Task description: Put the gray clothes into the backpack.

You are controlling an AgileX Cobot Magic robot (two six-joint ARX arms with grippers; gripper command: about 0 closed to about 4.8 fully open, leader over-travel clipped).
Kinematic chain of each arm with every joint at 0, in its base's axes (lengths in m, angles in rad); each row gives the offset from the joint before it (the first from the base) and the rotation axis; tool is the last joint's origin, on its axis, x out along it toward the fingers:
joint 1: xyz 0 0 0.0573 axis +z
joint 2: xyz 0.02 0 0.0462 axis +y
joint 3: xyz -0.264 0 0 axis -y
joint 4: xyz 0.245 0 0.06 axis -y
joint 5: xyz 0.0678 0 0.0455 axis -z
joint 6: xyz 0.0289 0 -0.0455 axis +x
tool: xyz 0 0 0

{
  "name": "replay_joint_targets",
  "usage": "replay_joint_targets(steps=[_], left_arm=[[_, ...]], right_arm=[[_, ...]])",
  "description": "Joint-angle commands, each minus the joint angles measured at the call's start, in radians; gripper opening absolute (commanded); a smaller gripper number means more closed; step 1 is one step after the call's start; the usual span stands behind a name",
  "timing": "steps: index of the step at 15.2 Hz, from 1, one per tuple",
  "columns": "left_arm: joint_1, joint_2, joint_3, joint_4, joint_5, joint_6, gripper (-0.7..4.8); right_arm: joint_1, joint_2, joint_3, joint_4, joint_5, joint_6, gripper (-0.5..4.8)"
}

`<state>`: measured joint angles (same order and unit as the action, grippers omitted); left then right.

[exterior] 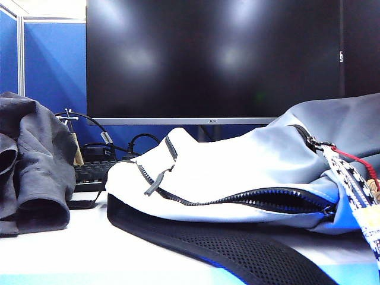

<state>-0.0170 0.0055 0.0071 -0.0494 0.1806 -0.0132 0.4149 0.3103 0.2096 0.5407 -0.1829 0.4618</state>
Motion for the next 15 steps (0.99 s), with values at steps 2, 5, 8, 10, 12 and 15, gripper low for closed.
replay_joint_targets(steps=[2, 5, 8, 10, 12, 15], left_arm=[[0.000, -0.002, 0.001, 0.006, 0.007, -0.002, -0.05], [0.000, -0.002, 0.001, 0.005, 0.011, -0.011, -0.05], [0.000, -0.002, 0.001, 0.005, 0.031, -0.024, -0.05], [0.000, -0.002, 0.001, 0.005, 0.031, -0.026, -0.05], [0.000, -0.002, 0.001, 0.005, 0.034, -0.026, -0.05], [0.000, -0.002, 0.001, 0.005, 0.045, -0.051, -0.05]], right_arm=[[0.112, 0.487, 0.204, 0.017, -0.029, -0.214, 1.06], [0.171, 0.941, 0.399, 0.017, -0.078, -0.234, 3.14], [0.194, 1.189, 0.507, 0.017, -0.057, -0.234, 4.43], [0.214, 1.247, 0.520, 0.018, -0.036, -0.234, 4.72], [0.248, 1.276, 0.525, 0.016, 0.028, -0.263, 4.72], [0.267, 1.353, 0.568, 0.015, 0.054, -0.267, 4.70]])
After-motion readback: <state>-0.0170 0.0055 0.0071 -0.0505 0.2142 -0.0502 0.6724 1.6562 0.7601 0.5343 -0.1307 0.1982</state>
